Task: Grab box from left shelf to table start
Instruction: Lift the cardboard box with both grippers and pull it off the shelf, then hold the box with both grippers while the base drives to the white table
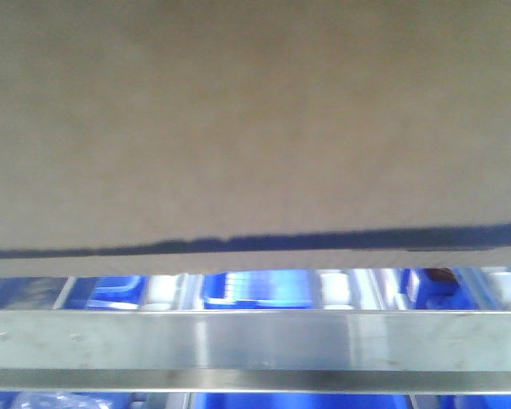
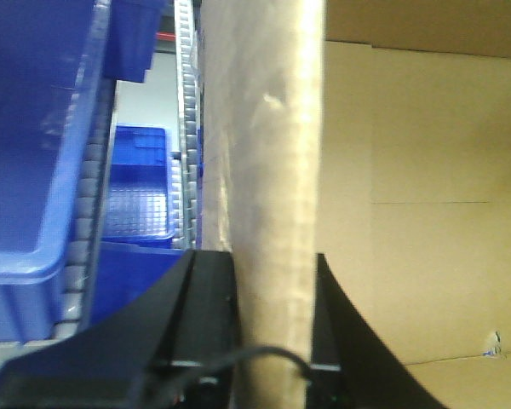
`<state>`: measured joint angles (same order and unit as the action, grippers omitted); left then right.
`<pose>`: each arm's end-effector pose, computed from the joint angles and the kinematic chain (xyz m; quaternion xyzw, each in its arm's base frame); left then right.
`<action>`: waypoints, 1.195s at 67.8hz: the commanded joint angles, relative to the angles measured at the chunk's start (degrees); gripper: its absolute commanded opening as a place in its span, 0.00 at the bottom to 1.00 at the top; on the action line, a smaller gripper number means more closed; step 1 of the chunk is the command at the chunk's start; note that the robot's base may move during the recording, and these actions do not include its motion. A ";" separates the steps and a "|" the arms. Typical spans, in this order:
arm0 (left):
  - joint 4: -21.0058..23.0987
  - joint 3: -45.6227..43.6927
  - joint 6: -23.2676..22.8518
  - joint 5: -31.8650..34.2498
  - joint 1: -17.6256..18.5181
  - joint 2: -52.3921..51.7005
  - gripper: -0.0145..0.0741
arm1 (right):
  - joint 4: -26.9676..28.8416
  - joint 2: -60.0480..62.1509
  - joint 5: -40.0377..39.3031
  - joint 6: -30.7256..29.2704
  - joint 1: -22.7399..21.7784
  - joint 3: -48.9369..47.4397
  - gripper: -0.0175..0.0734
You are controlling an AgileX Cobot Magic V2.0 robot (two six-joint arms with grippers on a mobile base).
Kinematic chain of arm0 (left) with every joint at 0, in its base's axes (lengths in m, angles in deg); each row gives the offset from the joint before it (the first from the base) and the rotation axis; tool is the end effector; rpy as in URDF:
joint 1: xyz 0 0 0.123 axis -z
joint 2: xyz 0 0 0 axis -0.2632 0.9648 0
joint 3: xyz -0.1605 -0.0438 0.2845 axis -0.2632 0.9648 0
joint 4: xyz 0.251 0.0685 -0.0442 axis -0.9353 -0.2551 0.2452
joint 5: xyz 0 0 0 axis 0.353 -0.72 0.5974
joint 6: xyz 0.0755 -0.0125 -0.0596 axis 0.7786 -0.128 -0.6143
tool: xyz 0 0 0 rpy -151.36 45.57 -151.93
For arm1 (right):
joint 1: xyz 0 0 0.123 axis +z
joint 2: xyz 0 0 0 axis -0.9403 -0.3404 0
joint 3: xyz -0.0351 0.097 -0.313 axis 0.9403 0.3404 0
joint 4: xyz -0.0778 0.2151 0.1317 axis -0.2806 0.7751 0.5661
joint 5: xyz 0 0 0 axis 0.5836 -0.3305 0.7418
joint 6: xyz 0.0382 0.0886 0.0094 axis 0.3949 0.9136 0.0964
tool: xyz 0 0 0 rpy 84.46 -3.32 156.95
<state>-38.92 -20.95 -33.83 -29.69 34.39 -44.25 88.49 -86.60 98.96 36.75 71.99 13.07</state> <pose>-0.0687 0.0252 0.4100 0.0613 0.7685 -0.1517 0.6185 -0.0593 0.0286 0.4088 -0.0327 0.7131 0.2116 0.6676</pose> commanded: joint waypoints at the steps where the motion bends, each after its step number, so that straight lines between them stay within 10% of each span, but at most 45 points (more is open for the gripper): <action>1: 4.25 -2.20 -1.51 11.36 1.18 0.42 0.05 | 0.75 -1.24 -9.59 0.67 -0.29 -1.57 0.26; 81: 4.25 -2.20 -1.51 11.36 4.44 0.42 0.05 | 0.75 -1.24 -9.59 0.67 -0.29 -1.57 0.26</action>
<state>-40.24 -20.95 -34.01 -29.69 37.66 -44.25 88.67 -86.60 98.96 36.75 71.89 13.07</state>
